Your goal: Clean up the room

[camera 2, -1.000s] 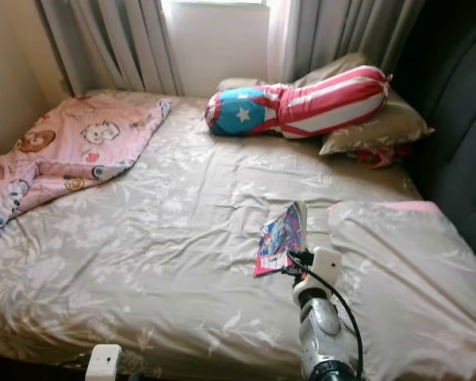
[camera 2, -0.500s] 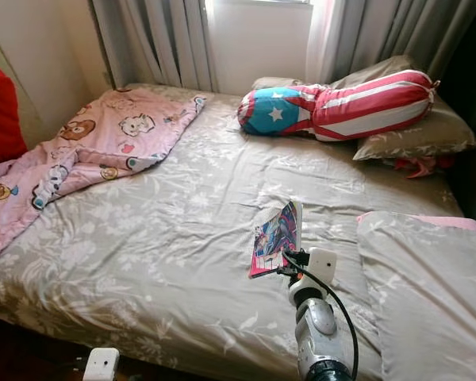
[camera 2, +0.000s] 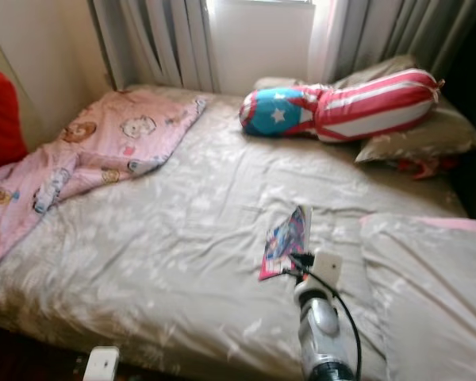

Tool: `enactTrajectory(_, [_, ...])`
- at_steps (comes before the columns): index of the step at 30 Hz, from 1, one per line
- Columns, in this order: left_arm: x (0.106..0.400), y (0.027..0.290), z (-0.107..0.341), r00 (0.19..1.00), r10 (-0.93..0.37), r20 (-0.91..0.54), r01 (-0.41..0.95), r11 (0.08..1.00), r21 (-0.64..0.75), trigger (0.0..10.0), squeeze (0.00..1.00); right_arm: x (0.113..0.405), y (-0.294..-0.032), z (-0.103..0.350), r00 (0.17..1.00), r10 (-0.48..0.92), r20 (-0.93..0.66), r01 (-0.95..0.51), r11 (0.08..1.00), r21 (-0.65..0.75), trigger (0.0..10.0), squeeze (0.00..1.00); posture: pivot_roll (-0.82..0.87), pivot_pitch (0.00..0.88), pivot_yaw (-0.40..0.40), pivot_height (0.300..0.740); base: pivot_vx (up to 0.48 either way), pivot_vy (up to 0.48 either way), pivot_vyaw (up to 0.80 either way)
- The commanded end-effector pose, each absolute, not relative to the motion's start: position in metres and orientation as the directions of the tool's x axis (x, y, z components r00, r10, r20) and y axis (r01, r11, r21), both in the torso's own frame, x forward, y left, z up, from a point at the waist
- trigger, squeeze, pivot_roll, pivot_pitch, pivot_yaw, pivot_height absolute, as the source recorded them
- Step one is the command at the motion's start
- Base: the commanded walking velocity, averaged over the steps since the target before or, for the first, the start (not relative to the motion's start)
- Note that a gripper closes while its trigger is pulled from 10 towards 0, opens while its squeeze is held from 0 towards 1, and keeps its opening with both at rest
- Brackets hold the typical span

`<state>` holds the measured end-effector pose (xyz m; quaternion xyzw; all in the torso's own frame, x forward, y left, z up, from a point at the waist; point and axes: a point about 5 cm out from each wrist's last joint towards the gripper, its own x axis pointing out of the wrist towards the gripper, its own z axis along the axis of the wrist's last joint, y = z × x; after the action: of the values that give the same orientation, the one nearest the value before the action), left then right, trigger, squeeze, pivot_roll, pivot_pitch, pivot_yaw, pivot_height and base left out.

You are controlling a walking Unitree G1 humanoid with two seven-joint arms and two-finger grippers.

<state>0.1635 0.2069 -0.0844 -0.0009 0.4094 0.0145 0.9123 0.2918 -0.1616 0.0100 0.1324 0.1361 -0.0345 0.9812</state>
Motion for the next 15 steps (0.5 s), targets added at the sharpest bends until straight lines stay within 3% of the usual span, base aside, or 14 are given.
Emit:
enactTrajectory(1, [0.1615,0.2075,-0.0855,0.653,0.026,-0.757,-0.017,1.0,0.019,10.0,0.0,0.2985,-0.1638,0.0191,0.972,-0.046,-0.231,0.103,0.965,0.243,10.0,0.0,0.05,0.0,-0.051,0.726,0.244,0.0,0.0])
enactTrajectory(15, [0.1666,0.2113,-0.0817,0.682,0.041,-0.731,-0.04,0.999,0.019,10.0,0.0,0.2986,-0.1594,0.0193,0.974,-0.014,-0.226,0.074,0.964,0.256,10.0,0.0,0.05,0.0,-0.052,0.726,0.0,0.0,0.0])
